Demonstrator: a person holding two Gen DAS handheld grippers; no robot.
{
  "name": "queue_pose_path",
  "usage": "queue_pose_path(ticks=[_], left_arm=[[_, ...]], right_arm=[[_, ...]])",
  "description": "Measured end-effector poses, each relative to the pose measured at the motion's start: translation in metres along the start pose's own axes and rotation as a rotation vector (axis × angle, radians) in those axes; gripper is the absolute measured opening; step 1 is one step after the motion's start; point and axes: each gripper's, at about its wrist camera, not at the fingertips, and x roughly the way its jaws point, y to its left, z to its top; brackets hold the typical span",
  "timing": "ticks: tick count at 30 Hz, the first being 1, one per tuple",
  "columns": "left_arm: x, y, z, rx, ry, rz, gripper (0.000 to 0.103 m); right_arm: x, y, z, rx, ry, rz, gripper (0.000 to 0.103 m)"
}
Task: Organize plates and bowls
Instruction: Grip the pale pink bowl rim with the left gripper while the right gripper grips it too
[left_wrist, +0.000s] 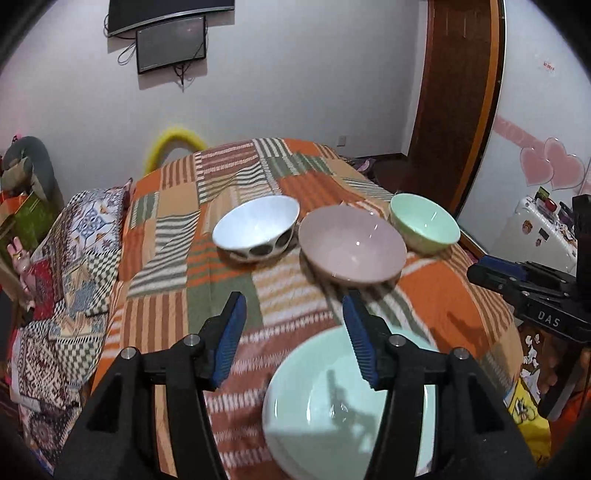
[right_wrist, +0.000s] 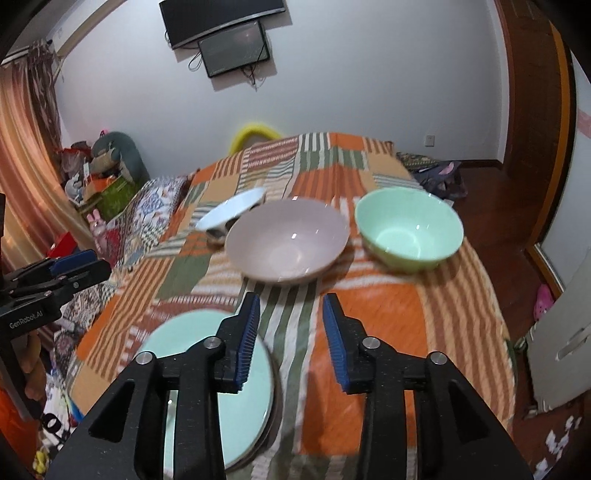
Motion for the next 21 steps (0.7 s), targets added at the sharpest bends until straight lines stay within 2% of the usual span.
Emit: queue_pose_path(ticks=[2,9,16,21], left_arm=[[0.014,-0.003,0.009,0.002,0.006,-0.001,0.054],[0.077,-0.008,0.032,-0.014,0.063,-0.044,0.054],[0.131,0.000,0.045,-0.038,0.098,-0.100,0.053],[0.160,0.001,0.046,-0.031,0.125,-0.120,0.034]], right_arm=[[0.006,-0.004,0.006,0.005,-0.009,-0.002,0.040],[0.041,-0.015,0.021,0.009,0.008,-0.017,0.040],[0.080,-0.025,0.025,0.025,0.062,-0.011,0.040],[0.100,-0.031,0.025,0.034,0.106,0.002,0.040]])
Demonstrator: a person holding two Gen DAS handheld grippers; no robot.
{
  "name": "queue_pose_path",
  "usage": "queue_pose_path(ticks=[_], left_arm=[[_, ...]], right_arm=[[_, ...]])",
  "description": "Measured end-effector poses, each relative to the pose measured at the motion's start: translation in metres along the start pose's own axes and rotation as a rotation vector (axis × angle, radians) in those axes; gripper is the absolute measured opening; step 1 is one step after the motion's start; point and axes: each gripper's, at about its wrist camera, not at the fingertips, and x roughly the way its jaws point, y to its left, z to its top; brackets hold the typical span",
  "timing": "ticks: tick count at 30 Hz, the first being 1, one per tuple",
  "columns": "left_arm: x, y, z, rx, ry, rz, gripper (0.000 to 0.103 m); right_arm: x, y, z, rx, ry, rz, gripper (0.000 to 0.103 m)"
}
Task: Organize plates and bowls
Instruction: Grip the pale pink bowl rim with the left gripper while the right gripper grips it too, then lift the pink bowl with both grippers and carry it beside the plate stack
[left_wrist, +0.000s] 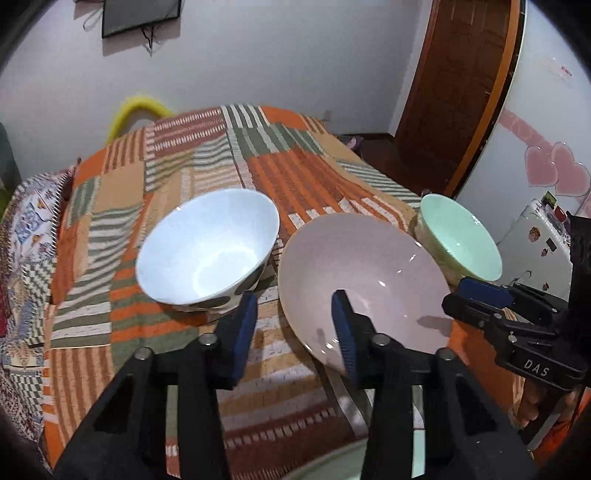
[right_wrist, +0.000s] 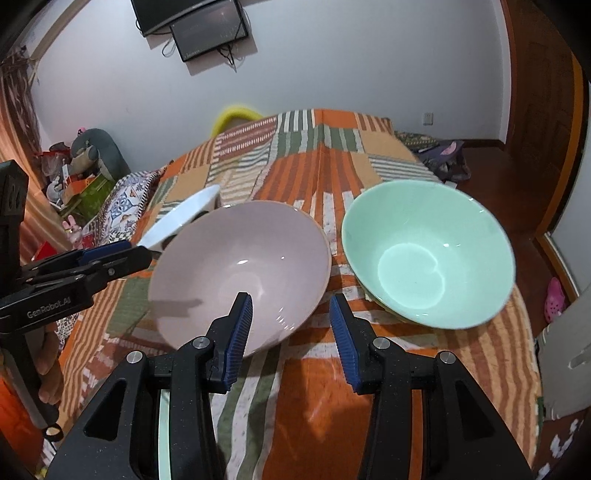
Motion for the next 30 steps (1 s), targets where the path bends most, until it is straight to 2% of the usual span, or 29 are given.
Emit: queue_pose_path(ticks=[2,3,5,12,18,24,30], left_arm=[[0.012,0.003,0.001,-0.017,0.024,-0.022,0.027],[0.015,0.004,0.001,-0.023,0.031,-0.027,0.026],[0.021,0.007,0.001,-0.031,0.032,-0.025,0.025],[0.033,0.010,-0.003,-0.037,0.059,-0.054,0.014],[0.028,0.003,-0.004,-0.005,0.049,-0.024,0.013],[0.014,0.000,-0.010,-0.019,0.063,-0.041,0.013],[-0.027,-0.011,-0.017,0.006,-0.002,-0.018,0.013]], right_arm=[[0.005,-0.002,0.000,-0.001,0.012,-0.007,0.040],[0.007,-0.003,-0.001,0.004,0.019,-0.006,0.040],[0.009,-0.007,-0.002,0.016,0.023,-0.006,0.031],[0.019,-0.016,-0.004,0.076,0.062,0.054,0.023],[0.014,-0.007,-0.006,0.026,0.049,0.003,0.022],[-0.001,-0.004,-0.006,0.018,0.031,-0.003,0.021],[-0.020,0.011,-0.004,-0.014,0.007,-0.007,0.021]])
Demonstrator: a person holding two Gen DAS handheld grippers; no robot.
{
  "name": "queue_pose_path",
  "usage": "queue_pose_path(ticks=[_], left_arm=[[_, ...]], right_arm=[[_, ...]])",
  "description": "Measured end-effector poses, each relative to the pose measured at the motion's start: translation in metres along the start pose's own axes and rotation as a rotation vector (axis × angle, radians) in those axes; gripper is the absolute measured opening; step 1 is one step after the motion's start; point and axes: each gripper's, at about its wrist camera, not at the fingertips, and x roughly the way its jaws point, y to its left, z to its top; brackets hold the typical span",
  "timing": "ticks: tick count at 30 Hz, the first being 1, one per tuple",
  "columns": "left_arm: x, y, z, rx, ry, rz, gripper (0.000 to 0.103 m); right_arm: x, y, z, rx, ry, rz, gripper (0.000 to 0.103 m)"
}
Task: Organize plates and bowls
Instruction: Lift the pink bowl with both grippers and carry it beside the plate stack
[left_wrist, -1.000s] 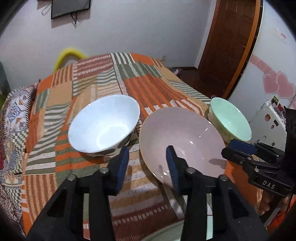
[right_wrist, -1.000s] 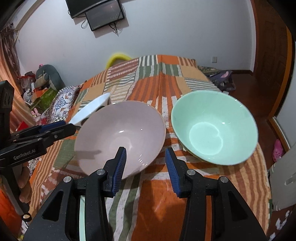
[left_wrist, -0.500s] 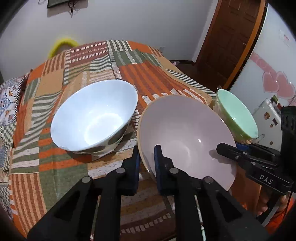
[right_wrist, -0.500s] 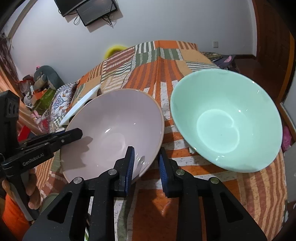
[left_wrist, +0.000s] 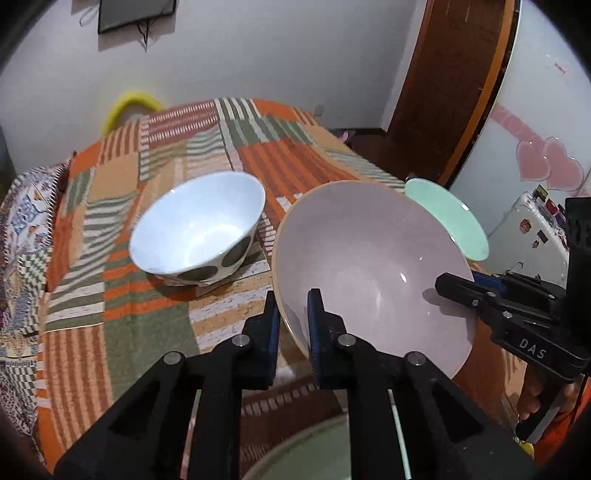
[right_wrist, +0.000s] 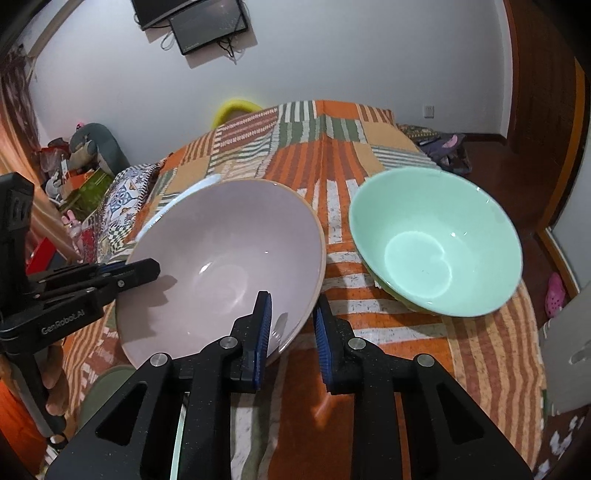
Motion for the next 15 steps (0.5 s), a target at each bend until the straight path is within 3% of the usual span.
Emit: queue_pose_path(ticks=[15], left_arm=[[-0.132,0.027,-0.045,-0.039,-0.104,0.095,0.013]], right_arm=[[-0.045,0.080,-0.005,-0.122,-0.059,0.089,0.021]])
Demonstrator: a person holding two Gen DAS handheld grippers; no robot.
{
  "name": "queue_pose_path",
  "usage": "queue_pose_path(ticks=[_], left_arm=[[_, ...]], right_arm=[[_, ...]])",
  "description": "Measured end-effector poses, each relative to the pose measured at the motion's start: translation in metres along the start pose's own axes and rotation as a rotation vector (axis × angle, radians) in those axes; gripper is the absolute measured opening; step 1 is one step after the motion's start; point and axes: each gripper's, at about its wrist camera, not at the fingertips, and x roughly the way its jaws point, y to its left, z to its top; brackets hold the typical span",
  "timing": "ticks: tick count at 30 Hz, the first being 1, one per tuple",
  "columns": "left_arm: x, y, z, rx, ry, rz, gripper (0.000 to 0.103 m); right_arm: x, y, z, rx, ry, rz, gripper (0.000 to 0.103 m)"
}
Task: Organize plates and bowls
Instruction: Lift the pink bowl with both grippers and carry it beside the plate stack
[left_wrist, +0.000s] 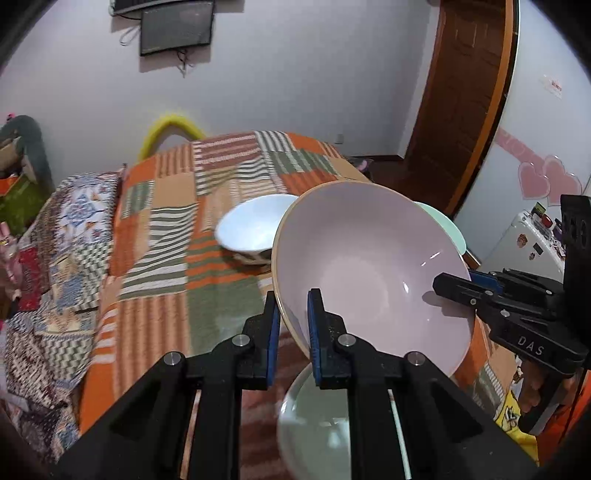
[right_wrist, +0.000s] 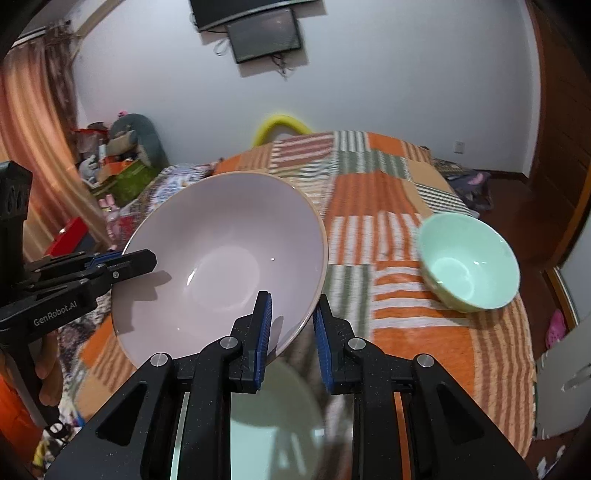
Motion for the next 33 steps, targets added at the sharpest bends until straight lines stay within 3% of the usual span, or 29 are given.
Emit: queue_pose_path(ticks=[9,15,33], left_arm=[[-0.073,0.048,-0.039,-0.052,-0.030,0.105,0.013],[-0.093,0.075,-0.067,-0.100,-0.014,0.149,0.013],[-0.045,0.126,-0.144,-0.245,0.143,0.161,0.013]], right_arm=[[0.002,0.062,-0.006,-0.082,-0.003,0.112,0.021],[0.011,0.092,-0.016,-0.120,0.016,0.166,0.021],[0.075,0.124,-0.065,-0.157,0.210,0.188,0.021]])
